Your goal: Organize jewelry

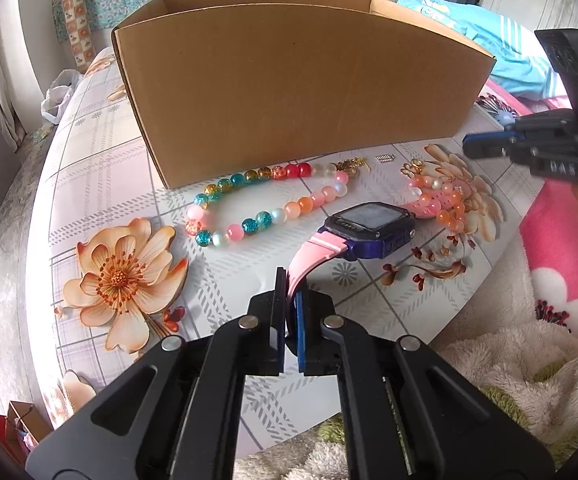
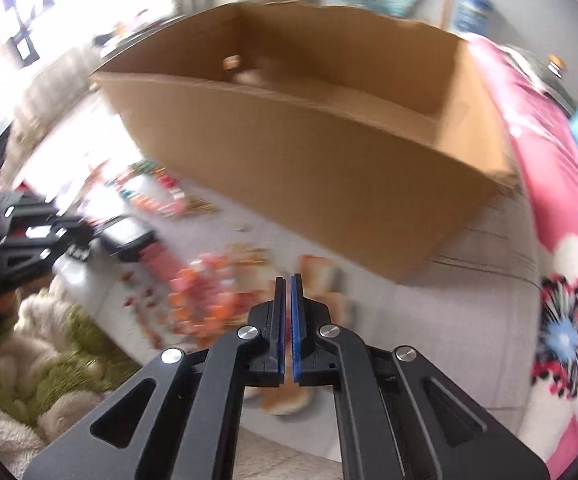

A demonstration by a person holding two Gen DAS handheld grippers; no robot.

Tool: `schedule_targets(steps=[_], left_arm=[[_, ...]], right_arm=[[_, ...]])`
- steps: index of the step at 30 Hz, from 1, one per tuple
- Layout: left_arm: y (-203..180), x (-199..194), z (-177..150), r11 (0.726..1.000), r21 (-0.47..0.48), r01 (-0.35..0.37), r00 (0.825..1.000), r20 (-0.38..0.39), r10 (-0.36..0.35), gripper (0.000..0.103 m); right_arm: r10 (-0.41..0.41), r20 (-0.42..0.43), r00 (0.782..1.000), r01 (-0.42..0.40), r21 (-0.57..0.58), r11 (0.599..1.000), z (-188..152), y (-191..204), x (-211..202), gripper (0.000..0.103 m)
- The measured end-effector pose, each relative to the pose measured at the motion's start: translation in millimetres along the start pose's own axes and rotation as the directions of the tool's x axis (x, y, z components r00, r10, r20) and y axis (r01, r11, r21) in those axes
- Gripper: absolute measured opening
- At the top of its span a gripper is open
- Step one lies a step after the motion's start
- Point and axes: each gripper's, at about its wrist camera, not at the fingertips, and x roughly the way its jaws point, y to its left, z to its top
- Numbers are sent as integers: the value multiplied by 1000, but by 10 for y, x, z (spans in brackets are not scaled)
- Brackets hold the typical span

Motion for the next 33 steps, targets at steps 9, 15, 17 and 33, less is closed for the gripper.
schedule_targets(steps=[9, 15, 17, 33], left_arm=[[-17, 2, -4, 1000, 2, -2, 1000, -1, 2, 3], [-25, -1, -4, 1000, 6, -5, 1000, 0, 5, 3], [-19, 3, -1, 1000, 7, -4, 1000, 1, 4, 3], [-43, 6, -4, 1000, 17, -8, 1000, 11, 8, 3]], right_arm=[[102, 13, 995, -101, -66, 993, -78, 482, -76, 41], [-36, 5, 999, 36, -250, 968, -192, 920, 109, 42], [-77, 18, 997, 79, -282, 956, -203, 980, 127, 31], [40, 126, 991, -63, 186, 981, 29, 95, -263, 2]])
